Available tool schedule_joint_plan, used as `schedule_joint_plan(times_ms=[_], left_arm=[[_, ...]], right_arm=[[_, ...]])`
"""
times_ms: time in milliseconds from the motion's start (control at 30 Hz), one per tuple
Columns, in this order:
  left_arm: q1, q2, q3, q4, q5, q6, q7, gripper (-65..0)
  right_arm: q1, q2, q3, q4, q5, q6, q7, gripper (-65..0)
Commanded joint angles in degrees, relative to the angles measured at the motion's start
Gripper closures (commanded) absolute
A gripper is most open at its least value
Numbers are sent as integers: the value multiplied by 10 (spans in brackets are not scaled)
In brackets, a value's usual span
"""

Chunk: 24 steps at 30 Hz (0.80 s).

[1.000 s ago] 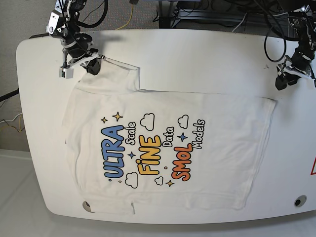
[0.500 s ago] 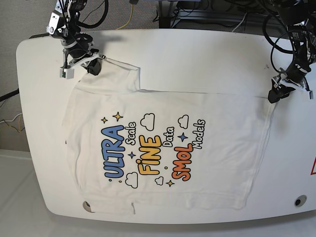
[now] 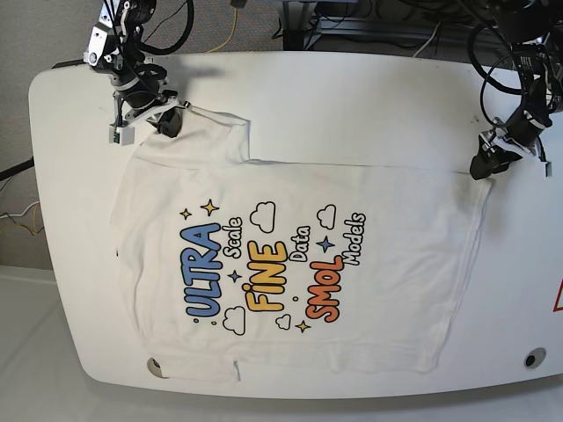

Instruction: Fold the T-shirt properly

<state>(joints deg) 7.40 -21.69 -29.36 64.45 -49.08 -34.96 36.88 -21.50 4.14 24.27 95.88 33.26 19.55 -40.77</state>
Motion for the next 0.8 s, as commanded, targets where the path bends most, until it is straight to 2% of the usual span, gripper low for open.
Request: schedule_joint_plan(times_ms=[0, 333, 600, 767], left_arm=[[4, 0, -3, 15, 11, 3, 21, -348], [-4, 22, 0, 19, 31, 10, 21, -343], [-6, 23, 2, 9, 25, 17, 16, -337], [-5, 22, 3, -4, 17, 15, 18, -310]], right_arm=[[0, 4, 1, 6, 1, 2, -2, 0], [-3, 4, 3, 5, 1, 1, -3, 0], [-3, 4, 3, 6, 2, 1, -3, 0], [-3, 4, 2, 7, 0, 1, -2, 0]])
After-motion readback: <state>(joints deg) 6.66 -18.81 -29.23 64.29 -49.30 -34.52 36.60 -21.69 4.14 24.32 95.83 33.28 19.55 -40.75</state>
